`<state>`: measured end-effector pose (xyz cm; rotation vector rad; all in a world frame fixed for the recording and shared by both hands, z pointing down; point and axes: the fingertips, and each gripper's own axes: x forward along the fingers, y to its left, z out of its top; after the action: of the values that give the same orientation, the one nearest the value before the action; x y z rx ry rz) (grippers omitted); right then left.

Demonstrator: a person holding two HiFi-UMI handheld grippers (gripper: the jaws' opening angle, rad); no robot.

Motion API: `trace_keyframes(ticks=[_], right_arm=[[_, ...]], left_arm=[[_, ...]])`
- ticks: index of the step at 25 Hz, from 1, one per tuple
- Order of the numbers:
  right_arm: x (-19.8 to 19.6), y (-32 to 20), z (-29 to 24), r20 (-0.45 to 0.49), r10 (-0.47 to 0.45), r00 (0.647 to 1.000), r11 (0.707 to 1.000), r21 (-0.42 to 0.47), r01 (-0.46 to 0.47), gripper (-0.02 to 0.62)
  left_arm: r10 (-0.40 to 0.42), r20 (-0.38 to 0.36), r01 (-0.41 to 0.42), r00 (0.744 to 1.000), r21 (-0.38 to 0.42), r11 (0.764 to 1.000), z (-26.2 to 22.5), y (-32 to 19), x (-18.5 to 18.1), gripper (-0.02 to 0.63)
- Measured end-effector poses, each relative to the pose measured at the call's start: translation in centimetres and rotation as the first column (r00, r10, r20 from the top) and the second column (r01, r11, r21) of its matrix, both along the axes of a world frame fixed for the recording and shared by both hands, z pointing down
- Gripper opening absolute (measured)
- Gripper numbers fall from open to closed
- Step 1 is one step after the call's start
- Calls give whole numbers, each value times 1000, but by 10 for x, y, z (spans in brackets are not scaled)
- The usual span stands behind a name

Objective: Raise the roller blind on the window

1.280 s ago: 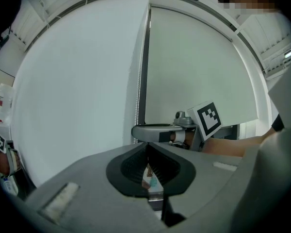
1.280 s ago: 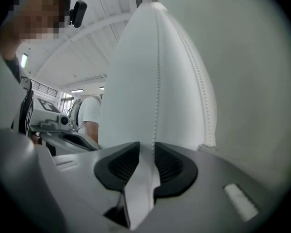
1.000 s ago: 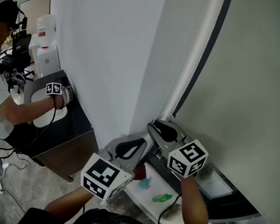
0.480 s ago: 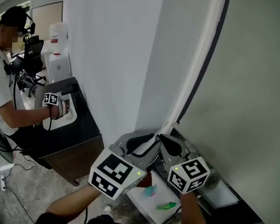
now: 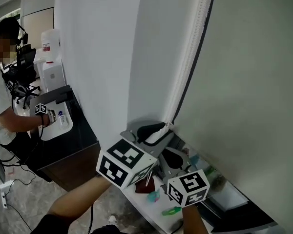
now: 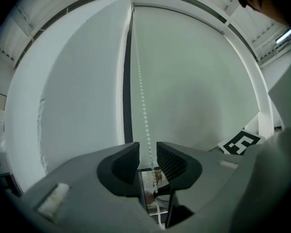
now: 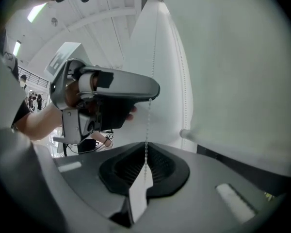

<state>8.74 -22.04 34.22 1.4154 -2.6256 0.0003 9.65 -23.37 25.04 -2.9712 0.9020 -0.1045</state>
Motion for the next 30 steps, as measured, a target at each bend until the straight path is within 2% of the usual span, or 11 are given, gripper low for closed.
trace_keyframes(ticks=[2,6,12,14,17,19,22,24,25,28,30], right_arm=[[4,4,0,5,15,1000,1000,0,-15,18],[5,9,2,-4,33,999,999,17,-33,18],[12,17,-2,41,26,999,1000,-12,-25,21],[21,20,-15,124,30,992,1000,1,-31,25],[36,25,-52,305,16,952,999,39,-29,44],[34,26,-75,355,-33,934,998,66,10,48],[11,29,-94,286,-153,946,988,50,145,81],[-8,41,-91,179,-267,947,961,-21,275,36],[-11,44,-90,126,-289,949,954,-42,296,44],[-4,30,-108,33,-184,982,982,48,182,48],[-8,18,-130,75,-145,987,984,113,136,98]], left_arm=[[0,-5,0,1000,15,1000,-2,-1,2,114],[22,27,-23,999,38,999,0,0,7,24],[111,-10,-111,994,-57,992,0,12,13,8],[120,-37,-123,992,-67,990,-1,19,10,8],[90,-87,-94,992,-49,994,2,26,-1,8],[85,-96,-92,992,-67,994,10,28,-6,8],[70,-64,-76,995,-92,993,25,24,-9,9],[50,-60,-57,997,-107,993,34,20,-15,9],[44,-65,-51,997,-115,992,36,18,-18,9],[35,-64,-41,997,-102,994,38,16,-24,9],[33,-60,-38,998,-92,995,43,17,-23,9]])
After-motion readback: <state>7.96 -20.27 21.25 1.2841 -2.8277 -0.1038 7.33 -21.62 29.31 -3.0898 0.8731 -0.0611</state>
